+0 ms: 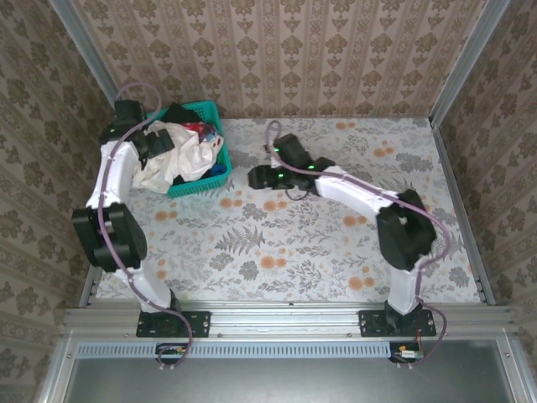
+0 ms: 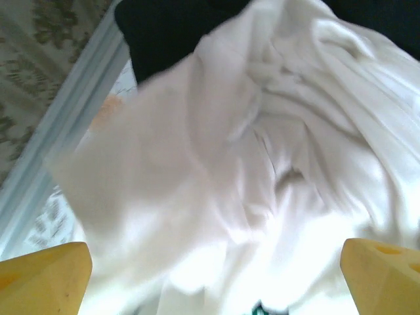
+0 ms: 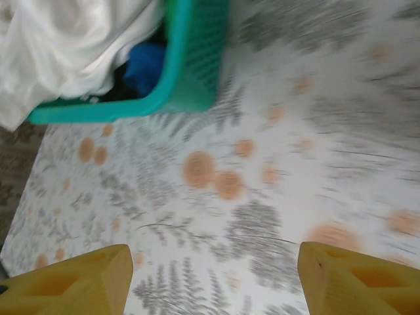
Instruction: Fold and stack the t-shirts
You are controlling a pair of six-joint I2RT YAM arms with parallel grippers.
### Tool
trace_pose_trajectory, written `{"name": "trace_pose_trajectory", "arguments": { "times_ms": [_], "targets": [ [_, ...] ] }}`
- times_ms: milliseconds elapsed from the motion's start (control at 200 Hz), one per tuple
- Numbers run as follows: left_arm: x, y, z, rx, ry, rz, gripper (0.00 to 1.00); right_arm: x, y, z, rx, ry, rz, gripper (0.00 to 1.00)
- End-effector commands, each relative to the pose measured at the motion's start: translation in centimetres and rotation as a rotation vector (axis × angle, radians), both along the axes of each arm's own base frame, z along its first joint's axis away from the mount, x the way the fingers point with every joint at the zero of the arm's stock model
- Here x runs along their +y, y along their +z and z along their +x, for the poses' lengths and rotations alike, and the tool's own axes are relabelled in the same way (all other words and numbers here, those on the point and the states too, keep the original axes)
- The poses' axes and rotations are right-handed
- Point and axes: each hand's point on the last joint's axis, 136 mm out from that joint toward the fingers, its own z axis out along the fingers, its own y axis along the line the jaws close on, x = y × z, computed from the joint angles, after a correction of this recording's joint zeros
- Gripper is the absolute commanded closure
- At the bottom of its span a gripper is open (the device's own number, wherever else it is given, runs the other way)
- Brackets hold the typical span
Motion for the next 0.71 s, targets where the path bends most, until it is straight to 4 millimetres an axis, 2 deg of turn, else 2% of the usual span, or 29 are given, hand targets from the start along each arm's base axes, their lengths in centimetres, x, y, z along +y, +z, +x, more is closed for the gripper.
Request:
{"name": "trace_pose_trajectory", "arguments": {
  "times_ms": [0, 45, 125, 185, 220, 230, 305, 335, 405, 530, 575, 595, 645, 700],
  "targets": [
    [-1.3, 2.6, -4.1, 0.034, 0.006, 0.175, 0.0, -4.5, 0.2, -1.0, -0.035, -0.055, -0.068, 0.3],
    [-4.0, 3.4, -4.2, 0.003, -0.043, 0.2, 0.0, -6.4, -0.2, -1.3, -0.036, -0.09, -0.095, 0.3],
    [-10.9, 3.4, -3.8, -0.039, -0.185, 0.239, 0.0, -9.5, -0.7, -1.7, -0.029, -0.151, -0.117, 0.29],
    [-15.7, 2.1, -3.0, -0.038, -0.275, 0.252, 0.02, -11.7, -1.2, -1.9, -0.02, -0.201, -0.118, 0.29],
    [-17.5, 1.0, -2.2, -0.024, -0.306, 0.252, 0.06, -12.8, -1.4, -1.9, -0.017, -0.223, -0.115, 0.29],
    [-18.7, 0.7, -2.2, -0.021, -0.332, 0.252, 0.06, -13.1, -1.5, -2.0, -0.015, -0.229, -0.115, 0.29],
    [-21.4, -1.4, -0.6, 0.029, -0.358, 0.288, 0.14, -14.8, -1.5, -2.4, -0.01, -0.261, -0.113, 0.29],
    [-21.9, -2.3, 0.1, 0.044, -0.354, 0.329, 0.15, -15.3, -1.6, -2.6, -0.01, -0.269, -0.116, 0.29],
    [-22.5, -3.5, 1.4, 0.063, -0.324, 0.412, 0.08, -16.3, -1.5, -3.1, -0.017, -0.281, -0.125, 0.29],
    [-22.0, -5.7, 2.8, 0.098, -0.276, 0.44, 0.07, -17.5, -1.3, -4.0, -0.027, -0.303, -0.132, 0.29],
    [-21.9, -6.5, 3.3, 0.101, -0.273, 0.435, 0.07, -17.9, -1.9, -4.3, -0.015, -0.308, -0.142, 0.29],
    [-21.7, -6.9, 3.6, 0.102, -0.268, 0.432, 0.08, -18.1, -0.9, -4.4, -0.041, -0.313, -0.128, 0.29],
    [-21.2, -8.1, 4.0, 0.12, -0.258, 0.422, 0.11, -18.4, -0.9, -4.7, -0.041, -0.32, -0.129, 0.29],
    [-20.4, -9.5, 4.2, 0.15, -0.249, 0.41, 0.19, -18.5, -0.9, -4.8, -0.04, -0.325, -0.13, 0.29]
  ]
}}
